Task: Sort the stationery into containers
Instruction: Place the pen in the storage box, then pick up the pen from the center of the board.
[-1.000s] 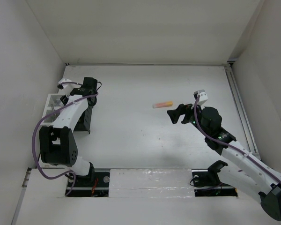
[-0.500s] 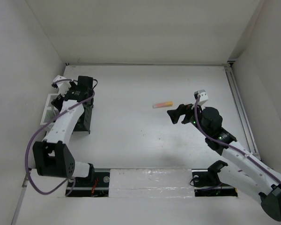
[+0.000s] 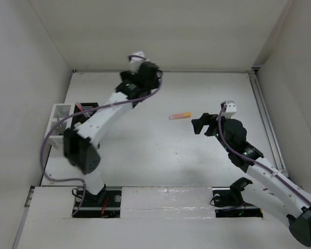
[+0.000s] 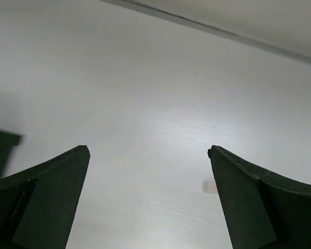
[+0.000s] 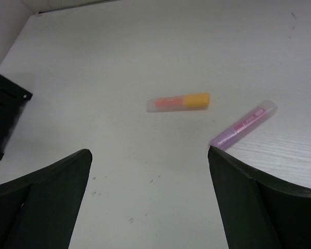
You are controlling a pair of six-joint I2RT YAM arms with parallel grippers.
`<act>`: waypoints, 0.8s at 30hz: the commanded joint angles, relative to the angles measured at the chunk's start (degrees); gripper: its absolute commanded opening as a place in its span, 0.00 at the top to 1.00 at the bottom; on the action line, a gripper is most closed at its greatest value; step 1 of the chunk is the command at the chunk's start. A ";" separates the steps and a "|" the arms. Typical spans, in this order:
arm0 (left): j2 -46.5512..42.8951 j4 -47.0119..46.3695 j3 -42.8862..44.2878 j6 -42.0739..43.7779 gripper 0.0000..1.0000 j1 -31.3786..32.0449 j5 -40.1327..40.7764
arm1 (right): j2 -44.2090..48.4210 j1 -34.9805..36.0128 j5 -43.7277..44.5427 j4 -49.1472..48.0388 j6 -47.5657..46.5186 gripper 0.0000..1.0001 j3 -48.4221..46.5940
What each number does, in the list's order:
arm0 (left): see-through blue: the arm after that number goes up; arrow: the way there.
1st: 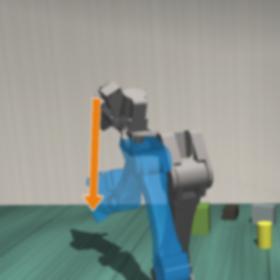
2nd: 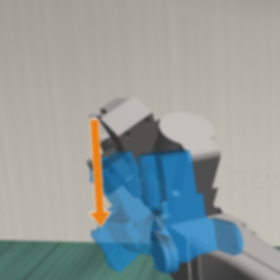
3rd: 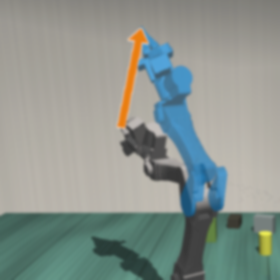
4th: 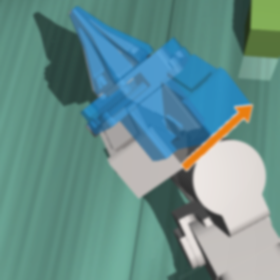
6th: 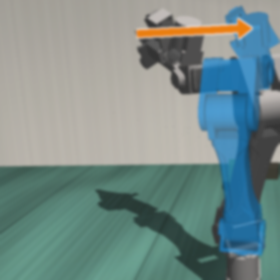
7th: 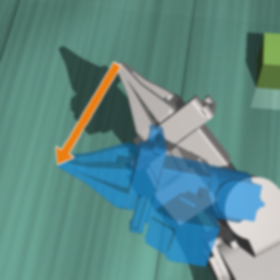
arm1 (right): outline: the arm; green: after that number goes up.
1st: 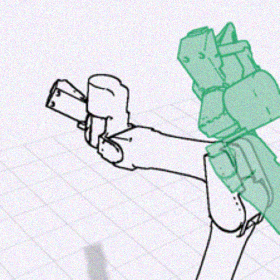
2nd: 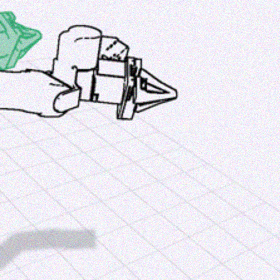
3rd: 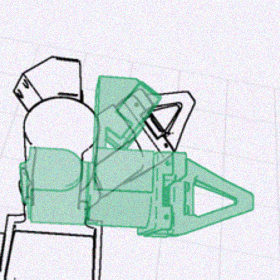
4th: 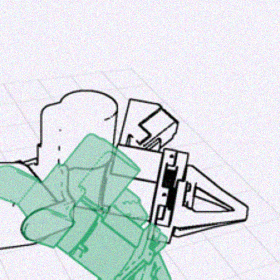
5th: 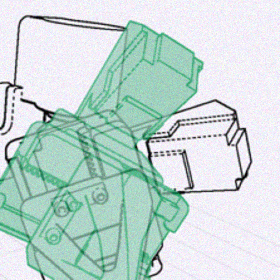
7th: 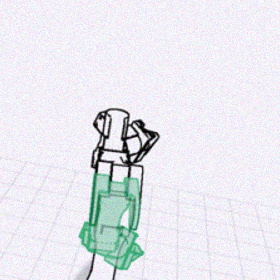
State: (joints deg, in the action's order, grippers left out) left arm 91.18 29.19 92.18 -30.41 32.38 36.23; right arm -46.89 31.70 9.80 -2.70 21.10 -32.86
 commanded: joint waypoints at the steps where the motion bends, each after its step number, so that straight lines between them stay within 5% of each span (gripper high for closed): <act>1: 12.51 9.05 11.78 2.09 0.00 6.63 -1.07 | 4.25 -0.50 10.14 6.29 2.89 0.00 -3.52; 5: 16.75 1.32 13.02 14.22 0.00 8.66 -6.50 | 14.95 -0.50 17.60 14.37 3.67 0.00 -5.71; 7: 16.75 -5.79 9.96 19.84 0.00 8.05 -15.72 | 18.05 -0.50 22.42 19.63 4.21 0.00 -7.03; 13: 15.60 -22.06 0.63 38.75 0.00 7.00 -31.53 | 23.25 -1.03 18.07 21.77 1.40 0.00 -10.64; 18: 22.63 -20.24 5.28 45.96 0.00 6.38 -43.07 | 22.55 -1.03 7.89 21.77 -0.89 0.00 -11.35; 24: 35.55 -6.87 20.56 49.39 0.00 5.76 -55.99 | 21.93 -1.03 3.73 21.24 -2.91 0.00 -11.35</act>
State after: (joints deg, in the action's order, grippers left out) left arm 123.92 15.70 107.90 14.41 38.39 -10.31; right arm -25.17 30.76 17.04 18.79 20.14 -42.92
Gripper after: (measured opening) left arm 0.996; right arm 0.999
